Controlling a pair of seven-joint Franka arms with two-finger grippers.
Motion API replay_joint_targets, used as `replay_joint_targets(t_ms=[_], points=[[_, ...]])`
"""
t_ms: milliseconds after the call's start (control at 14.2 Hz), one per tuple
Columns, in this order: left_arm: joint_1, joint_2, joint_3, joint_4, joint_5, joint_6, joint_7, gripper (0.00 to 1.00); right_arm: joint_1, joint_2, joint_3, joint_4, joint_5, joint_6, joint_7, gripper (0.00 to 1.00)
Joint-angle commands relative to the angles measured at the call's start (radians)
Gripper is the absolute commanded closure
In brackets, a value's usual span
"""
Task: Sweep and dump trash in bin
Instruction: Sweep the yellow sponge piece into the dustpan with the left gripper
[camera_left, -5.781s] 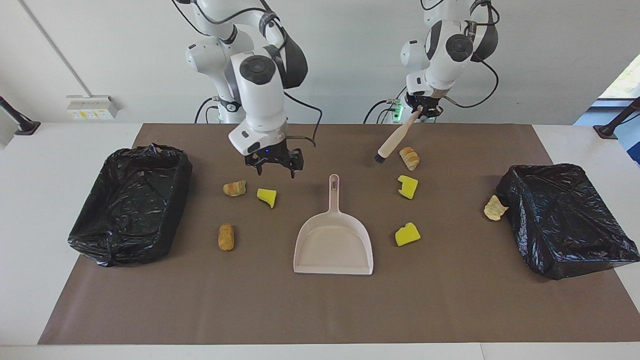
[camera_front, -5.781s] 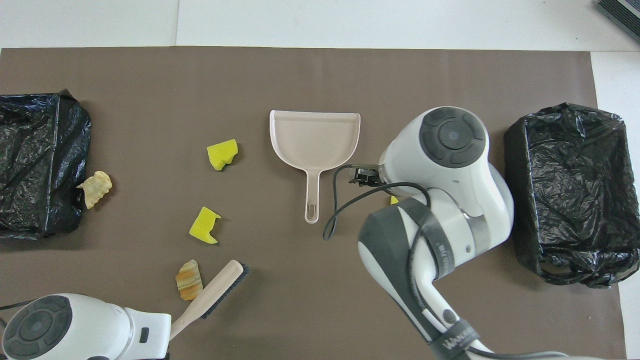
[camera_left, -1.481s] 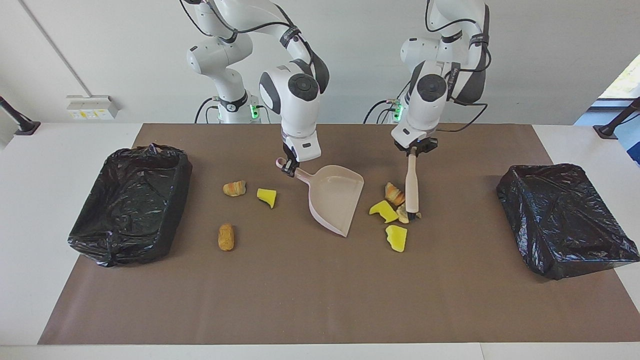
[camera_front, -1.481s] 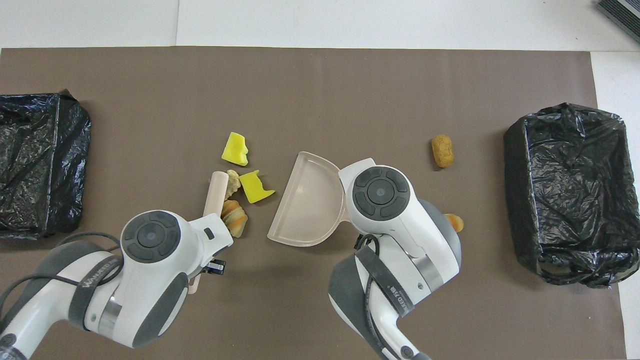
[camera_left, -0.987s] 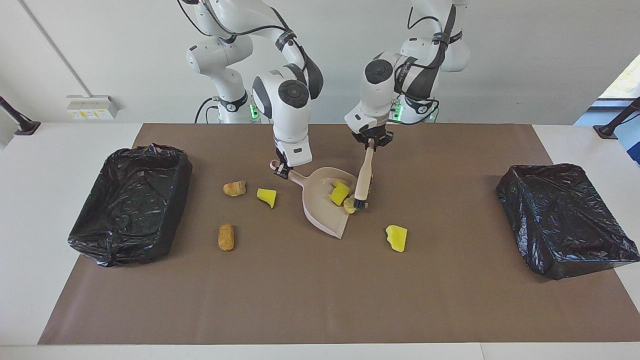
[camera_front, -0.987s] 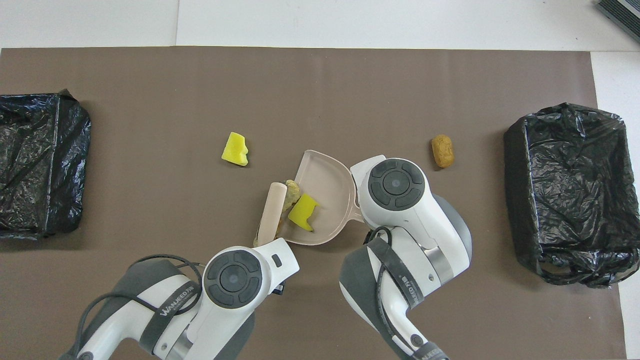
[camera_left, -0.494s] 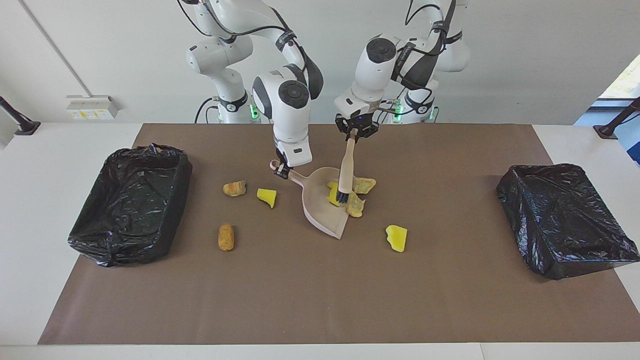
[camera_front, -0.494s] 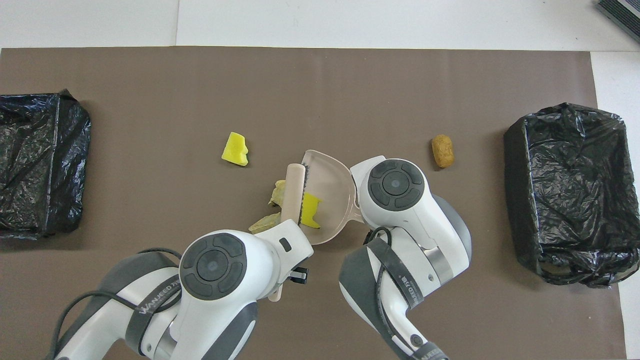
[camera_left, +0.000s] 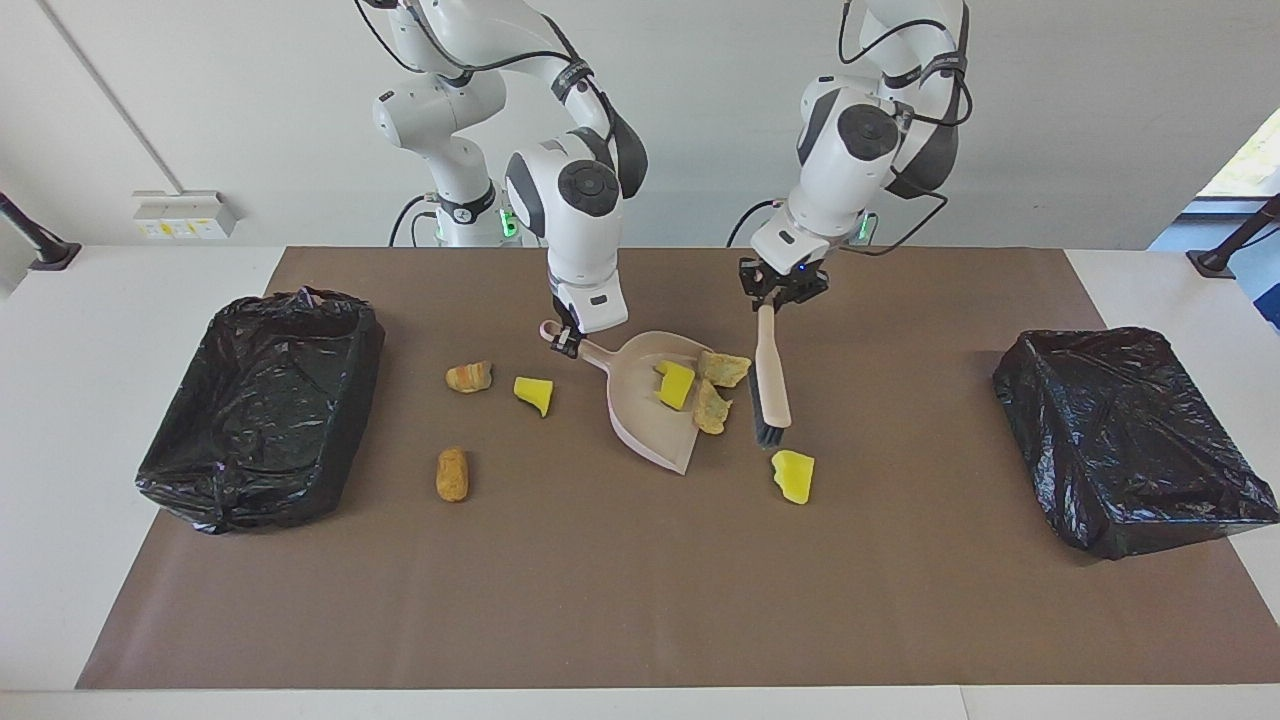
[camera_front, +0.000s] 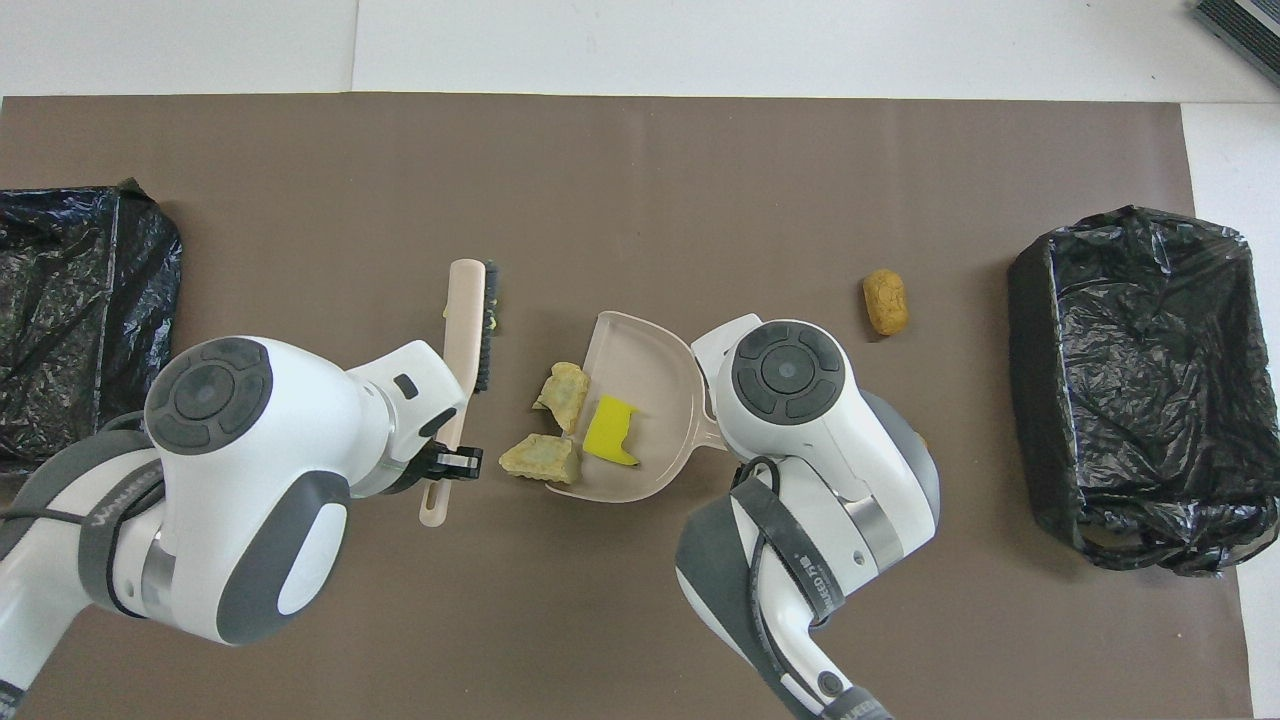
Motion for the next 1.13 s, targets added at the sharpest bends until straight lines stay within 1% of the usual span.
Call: replay_joint_targets(t_ms=[0, 141, 212, 353, 423, 494, 564, 705, 776, 917, 1058], points=[[0.009, 0.116, 0.072, 0.078, 0.089, -0.012, 0.181, 1.0, -0.024, -0.016, 0.005, -0.057, 0.025, 0.041, -0.159, 1.0], [0.009, 0.182, 0.138, 0.15, 0.103, -0.027, 0.328, 1.0, -0.037, -0.001, 0.005, -0.063, 0.03, 0.082, -0.214, 1.0], [0.011, 0.21, 0.146, 0.161, 0.121, -0.024, 0.363, 1.0, -0.03, 0.017, 0.005, -0.063, 0.03, 0.111, -0.226, 1.0], [0.015, 0.262, 0.154, 0.163, 0.154, -0.015, 0.397, 1.0, -0.023, 0.027, 0.005, -0.061, 0.03, 0.119, -0.214, 1.0], [0.021, 0.268, 0.154, 0.163, 0.154, -0.022, 0.417, 1.0, -0.024, 0.027, 0.005, -0.061, 0.03, 0.118, -0.211, 1.0], [0.021, 0.262, 0.152, 0.151, 0.154, -0.03, 0.431, 1.0, -0.023, 0.027, 0.005, -0.061, 0.03, 0.115, -0.2, 1.0], [0.017, 0.258, 0.152, 0.147, 0.154, -0.068, 0.431, 1.0, -0.018, 0.024, 0.005, -0.061, 0.03, 0.109, -0.182, 1.0], [0.006, 0.233, 0.139, 0.14, 0.154, -0.189, 0.426, 1.0, -0.017, 0.022, 0.005, -0.063, 0.03, 0.104, -0.172, 1.0], [0.0, 0.216, 0.122, 0.123, 0.154, -0.226, 0.417, 1.0, -0.017, 0.022, 0.005, -0.061, 0.03, 0.104, -0.172, 1.0], [-0.005, 0.16, 0.045, 0.033, 0.154, -0.211, 0.33, 1.0, -0.017, 0.022, 0.005, -0.061, 0.03, 0.104, -0.171, 1.0], [-0.005, 0.141, -0.035, 0.011, 0.154, -0.217, 0.237, 1.0, -0.017, 0.022, 0.005, -0.063, 0.03, 0.103, -0.169, 1.0]])
